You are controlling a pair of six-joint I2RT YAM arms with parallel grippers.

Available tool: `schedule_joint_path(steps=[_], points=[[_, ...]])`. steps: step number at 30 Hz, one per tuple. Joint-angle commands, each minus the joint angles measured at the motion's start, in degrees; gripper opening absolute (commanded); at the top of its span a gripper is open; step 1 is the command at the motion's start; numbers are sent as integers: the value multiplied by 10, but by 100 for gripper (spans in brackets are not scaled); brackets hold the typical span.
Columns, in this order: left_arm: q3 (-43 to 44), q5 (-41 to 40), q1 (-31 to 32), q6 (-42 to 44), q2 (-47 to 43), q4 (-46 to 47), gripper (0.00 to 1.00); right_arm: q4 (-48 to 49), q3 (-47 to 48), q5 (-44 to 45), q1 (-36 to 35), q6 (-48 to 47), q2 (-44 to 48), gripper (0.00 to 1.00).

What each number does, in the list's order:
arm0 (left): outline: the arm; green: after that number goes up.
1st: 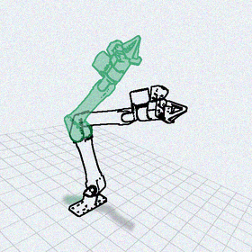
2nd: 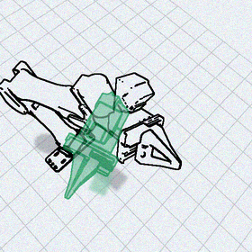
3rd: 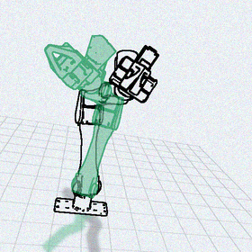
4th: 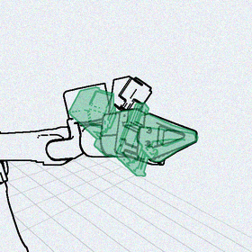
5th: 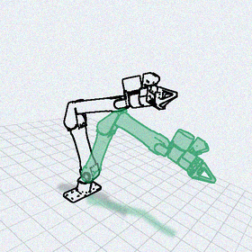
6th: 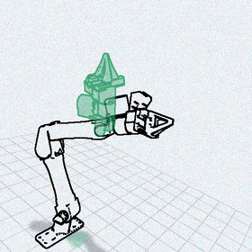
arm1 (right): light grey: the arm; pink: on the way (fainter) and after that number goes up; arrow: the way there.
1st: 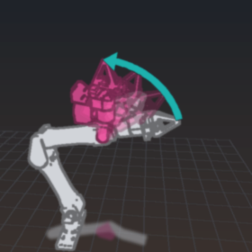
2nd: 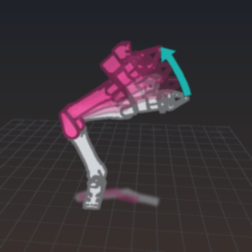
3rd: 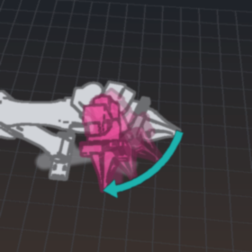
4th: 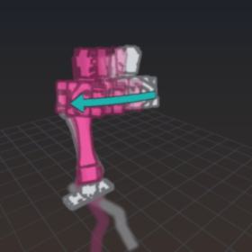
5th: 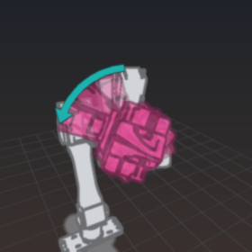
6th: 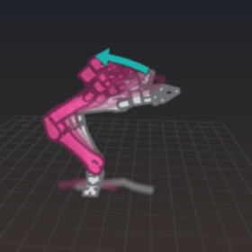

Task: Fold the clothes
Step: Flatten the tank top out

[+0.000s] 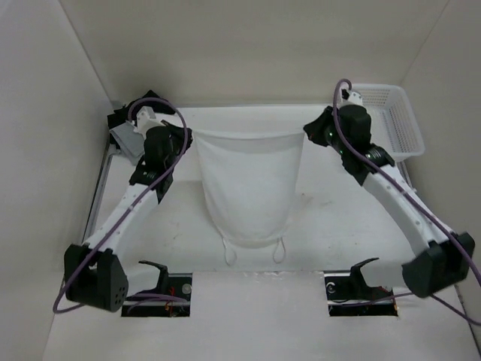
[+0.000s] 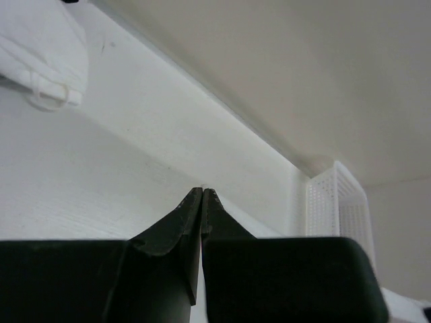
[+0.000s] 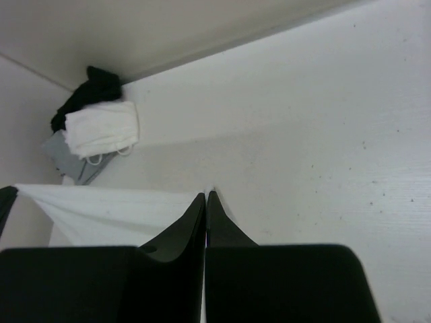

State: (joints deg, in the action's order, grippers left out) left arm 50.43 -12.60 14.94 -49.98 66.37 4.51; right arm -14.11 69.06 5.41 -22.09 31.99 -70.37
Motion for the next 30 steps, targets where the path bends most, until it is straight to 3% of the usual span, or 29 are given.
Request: schedule_joint_path(steps=[1,7,12,16,23,27,30], points=[[117,25,-14,-13,41,95,0,77,113,-121,31,18,-63,0],[205,49,-45,-9,76,94,1,23,255,-126,39,13,-105,0],[183,56,-48,3,54,103,1,17,238,-127,36,9,-79,0],[75,48,-36,-11,25,145,1,60,105,-120,35,19,-44,0],[-174,43,3,-22,11,223,1,175,-211,-105,29,90,39,0],[-305,50,23,-18,-49,222,1,201,-384,-60,-46,134,127,0],[-378,58,33,-28,-196,117,1,143,-468,-9,-137,155,233,0]])
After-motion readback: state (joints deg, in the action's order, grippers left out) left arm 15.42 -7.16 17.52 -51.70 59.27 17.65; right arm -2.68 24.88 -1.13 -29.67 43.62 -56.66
